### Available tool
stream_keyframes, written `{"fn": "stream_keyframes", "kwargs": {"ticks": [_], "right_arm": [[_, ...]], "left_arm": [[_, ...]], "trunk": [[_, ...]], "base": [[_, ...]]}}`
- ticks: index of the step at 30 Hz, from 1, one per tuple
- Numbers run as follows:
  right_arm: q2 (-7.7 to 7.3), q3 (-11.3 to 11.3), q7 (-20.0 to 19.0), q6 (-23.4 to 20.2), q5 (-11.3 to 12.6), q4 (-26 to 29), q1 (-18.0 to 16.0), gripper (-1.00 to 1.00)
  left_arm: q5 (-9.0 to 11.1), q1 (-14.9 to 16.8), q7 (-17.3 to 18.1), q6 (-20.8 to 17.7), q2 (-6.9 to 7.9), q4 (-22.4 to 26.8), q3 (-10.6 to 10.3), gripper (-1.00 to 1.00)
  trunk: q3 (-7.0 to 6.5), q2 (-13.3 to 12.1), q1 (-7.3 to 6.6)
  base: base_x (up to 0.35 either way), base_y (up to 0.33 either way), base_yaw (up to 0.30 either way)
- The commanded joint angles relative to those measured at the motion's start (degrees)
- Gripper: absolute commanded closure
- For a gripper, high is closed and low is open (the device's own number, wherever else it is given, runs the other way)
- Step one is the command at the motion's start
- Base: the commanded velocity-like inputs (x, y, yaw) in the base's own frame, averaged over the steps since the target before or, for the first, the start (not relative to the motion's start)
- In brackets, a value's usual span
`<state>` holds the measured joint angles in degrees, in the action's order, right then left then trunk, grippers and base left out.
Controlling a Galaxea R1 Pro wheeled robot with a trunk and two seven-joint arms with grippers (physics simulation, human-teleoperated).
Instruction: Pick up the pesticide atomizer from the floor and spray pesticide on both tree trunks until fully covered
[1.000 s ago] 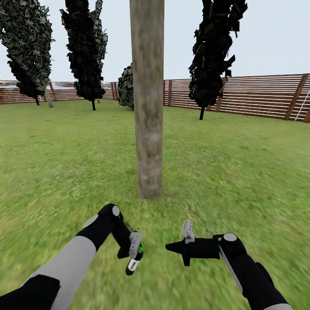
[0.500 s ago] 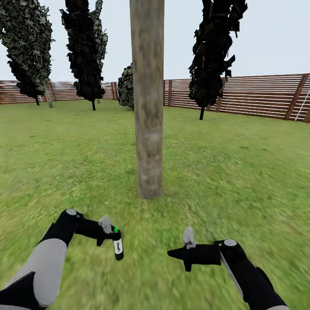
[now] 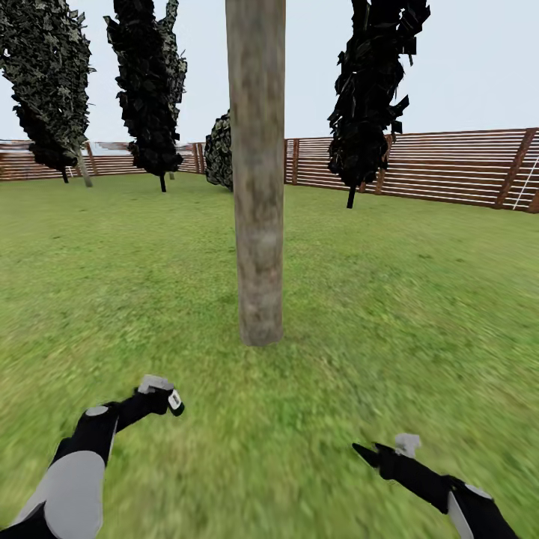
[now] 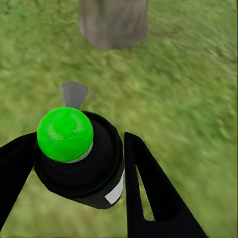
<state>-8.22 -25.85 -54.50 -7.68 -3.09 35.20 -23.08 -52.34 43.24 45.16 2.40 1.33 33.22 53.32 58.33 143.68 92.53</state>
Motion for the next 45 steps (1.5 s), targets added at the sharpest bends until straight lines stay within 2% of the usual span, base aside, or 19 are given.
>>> {"fn": "stream_keyframes", "kwargs": {"ticks": [1, 3, 6, 8, 10, 14, 18, 22, 25, 29, 35, 45], "right_arm": [[-0.02, -0.2, 3.0, 0.1, 0.0, -0.1, 0.0, -1.0], [-0.03, -0.3, 10.7, 0.2, 0.0, -0.2, 0.0, -1.0], [-0.04, -0.4, 24.2, 1.4, 0.0, -0.8, 0.0, -1.0], [-0.04, -0.4, 32.3, 6.2, 0.0, -3.0, 0.0, -1.0], [-0.04, -0.4, 34.8, 9.4, 0.0, -5.8, 0.0, -1.0], [-0.11, -0.4, 36.2, 11.3, 0.0, -11.4, 0.0, -1.0], [-0.13, -0.4, 36.4, 11.7, 0.0, -13.1, 0.0, -1.0], [-0.45, -0.4, 37.3, 11.9, -0.2, -12.5, 0.0, -1.0], [-0.45, -0.4, 37.3, 11.9, -0.2, -12.5, 0.0, -1.0], [-0.25, -0.9, 36.8, 11.9, -0.2, -13.5, 0.0, -1.0], [-0.22, -1.0, 36.7, 11.9, -0.2, -13.7, 0.0, -1.0], [-0.22, -1.4, 36.7, 11.9, 0.3, -13.6, 0.0, -1.0]], "left_arm": [[1.5, -0.5, -3.6, 0.5, -0.4, -1.0, 0.1, 1.0], [3.2, -1.3, -12.1, 2.0, -0.84, -4.3, 0.1, 1.0], [4.0, -1.7, -23.6, 4.9, -1.07, -10.6, 0.0, 1.0], [4.2, -1.8, -28.5, 6.1, -1.13, -13.1, 0.0, 1.0], [4.3, -1.8, -29.9, 6.4, -1.14, -13.8, -0.1, 1.0], [4.4, -1.8, -30.7, 6.6, -1.15, -14.3, -0.1, 1.0], [4.4, -1.8, -30.8, 6.6, -1.15, -14.5, -0.1, 1.0], [3.7, -2.8, -29.8, 6.5, -0.18, -13.5, 0.4, 1.0], [3.7, -3.6, -28.8, 6.6, -0.18, -12.7, 0.4, 1.0], [4.5, -4.1, -30.1, 7.7, 0.13, -14.1, -0.5, 1.0], [4.6, -4.3, -32.0, 7.9, 0.24, -15.1, -0.6, 1.0], [4.6, -4.3, -32.0, 7.9, 0.25, -15.0, -0.5, 1.0]], "trunk": [[0.0, 0.0, 0.0], [0.0, 0.0, 0.0], [0.0, 0.0, 0.0], [0.0, 0.0, 0.0], [0.0, 0.0, 0.0], [0.0, 0.0, 0.0], [0.0, 0.0, 0.0], [0.0, 0.0, 0.0], [0.0, 0.0, 0.0], [0.0, 0.0, 0.0], [0.0, 0.0, 0.0], [0.0, 0.0, 0.0]], "base": [[0.0, 0.0, 0.0], [0.0, 0.0, 0.0], [0.0, 0.0, 0.0], [0.0, 0.0, 0.0], [0.0, 0.0, 0.0], [0.0, 0.0, 0.0], [0.0, 0.0, 0.0], [0.0, 0.0, 0.0], [0.0, 0.0, 0.0], [0.0, 0.0, 0.0], [0.012, 0.0, 0.0], [0.28, 0.058, -0.05]]}}
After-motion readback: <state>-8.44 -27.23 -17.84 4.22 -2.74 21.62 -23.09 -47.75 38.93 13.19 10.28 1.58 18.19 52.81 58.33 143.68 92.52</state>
